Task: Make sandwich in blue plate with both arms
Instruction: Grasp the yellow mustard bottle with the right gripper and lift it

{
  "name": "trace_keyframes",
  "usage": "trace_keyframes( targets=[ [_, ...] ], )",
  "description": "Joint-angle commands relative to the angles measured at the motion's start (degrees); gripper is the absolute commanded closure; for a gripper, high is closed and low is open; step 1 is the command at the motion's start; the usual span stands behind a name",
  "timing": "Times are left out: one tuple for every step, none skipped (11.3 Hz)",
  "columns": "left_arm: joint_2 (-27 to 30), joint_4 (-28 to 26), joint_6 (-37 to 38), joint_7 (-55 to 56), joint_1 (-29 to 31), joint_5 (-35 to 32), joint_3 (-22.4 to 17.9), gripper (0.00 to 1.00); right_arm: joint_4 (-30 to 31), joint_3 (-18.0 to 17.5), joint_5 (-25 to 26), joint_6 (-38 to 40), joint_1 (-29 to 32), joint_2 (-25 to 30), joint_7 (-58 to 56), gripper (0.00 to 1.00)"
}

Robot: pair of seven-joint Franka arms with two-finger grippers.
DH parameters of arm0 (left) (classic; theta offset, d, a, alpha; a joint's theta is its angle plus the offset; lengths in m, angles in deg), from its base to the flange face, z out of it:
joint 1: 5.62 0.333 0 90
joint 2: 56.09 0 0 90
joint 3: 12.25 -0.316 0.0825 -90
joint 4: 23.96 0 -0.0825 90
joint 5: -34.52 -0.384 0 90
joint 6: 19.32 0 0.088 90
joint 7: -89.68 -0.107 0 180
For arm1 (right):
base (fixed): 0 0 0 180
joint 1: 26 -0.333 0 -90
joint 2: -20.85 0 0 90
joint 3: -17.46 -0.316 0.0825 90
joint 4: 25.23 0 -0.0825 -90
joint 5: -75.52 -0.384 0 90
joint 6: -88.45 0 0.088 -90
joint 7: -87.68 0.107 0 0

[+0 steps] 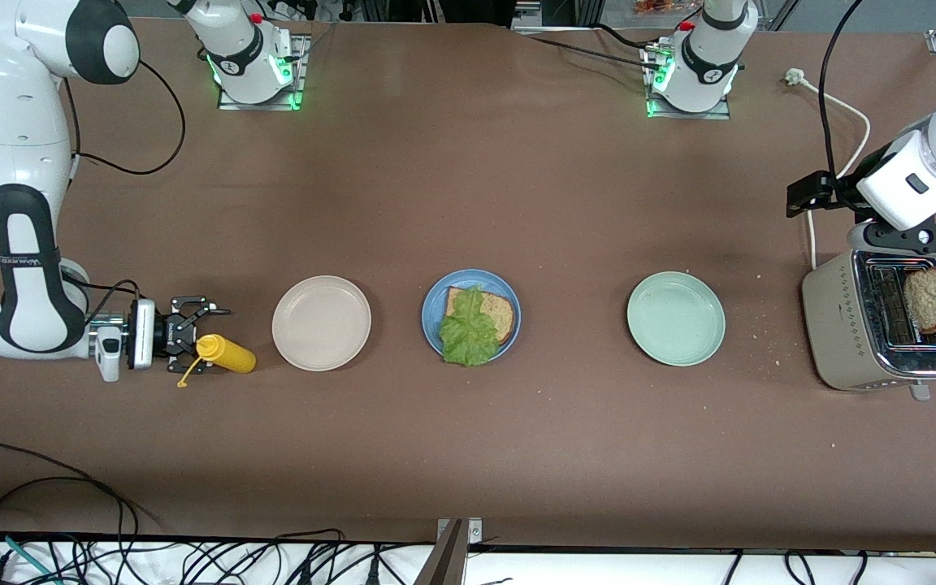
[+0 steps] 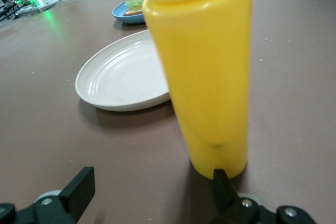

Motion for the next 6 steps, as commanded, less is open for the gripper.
trace_keyframes(
  targets=[
    [0.18, 0.67, 0.34, -0.5, -0.13, 0.27, -0.15, 0.0, -5.98, 0.22, -3.53, 0.39, 0.3, -3.5, -3.28, 0.0],
    [0.18, 0.67, 0.34, -0.5, -0.22, 0.27, -0.15, 0.0, -6.26, 0.22, -5.81, -0.05, 0.3, -4.47, -5.47, 0.0],
    [0.18, 0.67, 0.34, -0.41, -0.3, 0.27, -0.06, 0.0, -6.61, 0.22, -7.05, -0.66, 0.13, -5.26, -6.1, 0.0],
    [0.18, 0.76, 0.34, -0.41, -0.31, 0.27, -0.06, 0.0, -7.31, -0.04, -7.24, -1.54, 0.04, -5.96, -6.72, 0.0],
    [0.18, 0.76, 0.34, -0.5, -0.22, 0.27, -0.06, 0.0, -7.49, -0.66, -7.85, -2.24, 0.04, -6.49, -6.72, 0.0],
    [0.18, 0.76, 0.34, -0.5, -0.3, 0.27, -0.06, 0.0, -7.58, -1.27, -7.94, -2.77, 0.04, -6.93, -6.63, 0.0]
  ],
)
